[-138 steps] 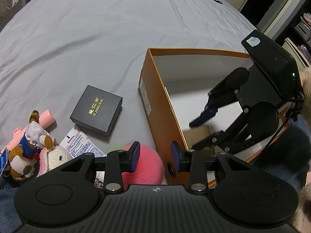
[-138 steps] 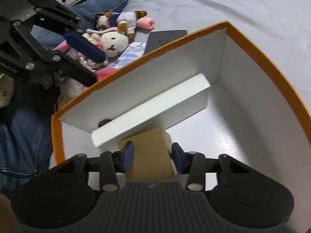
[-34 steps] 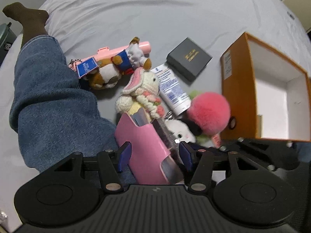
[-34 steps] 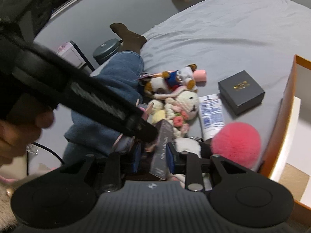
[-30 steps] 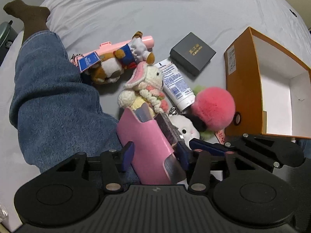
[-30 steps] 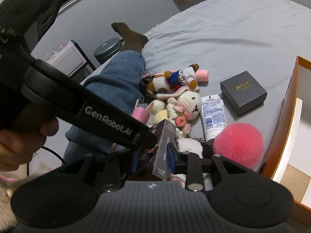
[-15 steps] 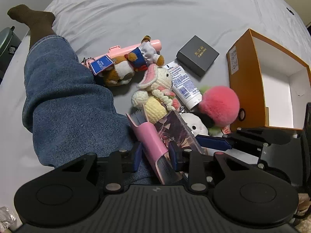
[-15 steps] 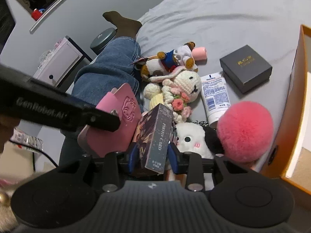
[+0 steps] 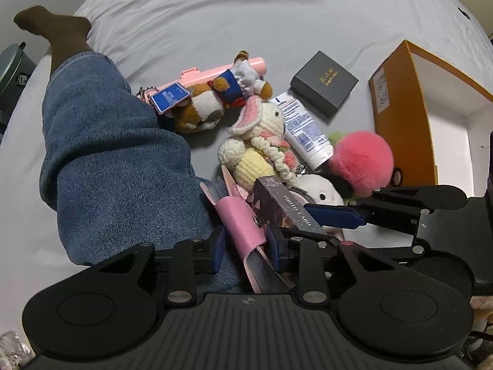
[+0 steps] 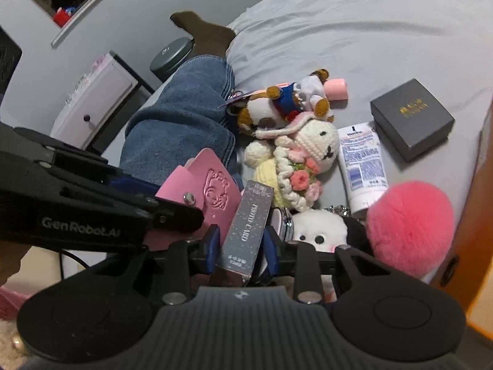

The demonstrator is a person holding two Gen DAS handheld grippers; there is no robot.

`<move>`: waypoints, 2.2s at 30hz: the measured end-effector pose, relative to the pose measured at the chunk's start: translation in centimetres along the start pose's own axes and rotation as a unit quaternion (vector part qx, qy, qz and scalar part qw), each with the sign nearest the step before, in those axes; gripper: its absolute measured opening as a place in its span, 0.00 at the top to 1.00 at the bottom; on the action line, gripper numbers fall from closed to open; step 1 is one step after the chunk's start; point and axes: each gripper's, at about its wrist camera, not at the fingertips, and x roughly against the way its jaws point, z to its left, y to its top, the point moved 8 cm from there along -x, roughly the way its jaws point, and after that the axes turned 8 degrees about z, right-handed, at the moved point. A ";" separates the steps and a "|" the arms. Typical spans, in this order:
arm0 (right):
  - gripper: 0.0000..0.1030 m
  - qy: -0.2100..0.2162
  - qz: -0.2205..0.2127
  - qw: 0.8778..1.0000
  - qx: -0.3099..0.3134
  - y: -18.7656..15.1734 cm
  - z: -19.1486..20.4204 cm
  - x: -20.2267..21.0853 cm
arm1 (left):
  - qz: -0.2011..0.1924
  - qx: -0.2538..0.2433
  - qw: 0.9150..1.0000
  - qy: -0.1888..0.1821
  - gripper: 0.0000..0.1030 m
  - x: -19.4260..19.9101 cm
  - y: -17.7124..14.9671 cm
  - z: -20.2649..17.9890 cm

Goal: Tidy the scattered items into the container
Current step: 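Grasp the pink card wallet with the left tool while the right tool grasps the photo-card box, then carry the pink wallet and photo-card box over the shoebox with both tools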

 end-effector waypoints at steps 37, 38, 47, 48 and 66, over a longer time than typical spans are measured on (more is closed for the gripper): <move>0.75 -0.090 -0.214 0.964 -0.132 -1.1 -10.5 20.3 | -0.177 -0.132 0.961 -0.169 0.75 8.7 6.3 -14.1; 0.75 -0.098 -0.215 0.961 -0.141 -1.3 -11.3 20.6 | -0.175 -0.138 0.959 -0.173 0.75 8.4 6.7 -14.9; 0.75 -0.146 -0.186 0.942 -0.238 -2.4 -20.1 18.3 | -0.155 -0.174 0.957 -0.172 0.75 3.8 9.8 -20.3; 0.75 -0.146 -0.178 0.941 -0.248 -2.3 -20.9 17.4 | -0.153 -0.175 0.959 -0.165 0.75 3.3 10.1 -20.6; 0.67 -0.109 -0.111 0.928 -0.339 -2.3 -27.7 11.5 | -0.151 -0.187 0.961 -0.134 0.75 1.4 12.0 -21.0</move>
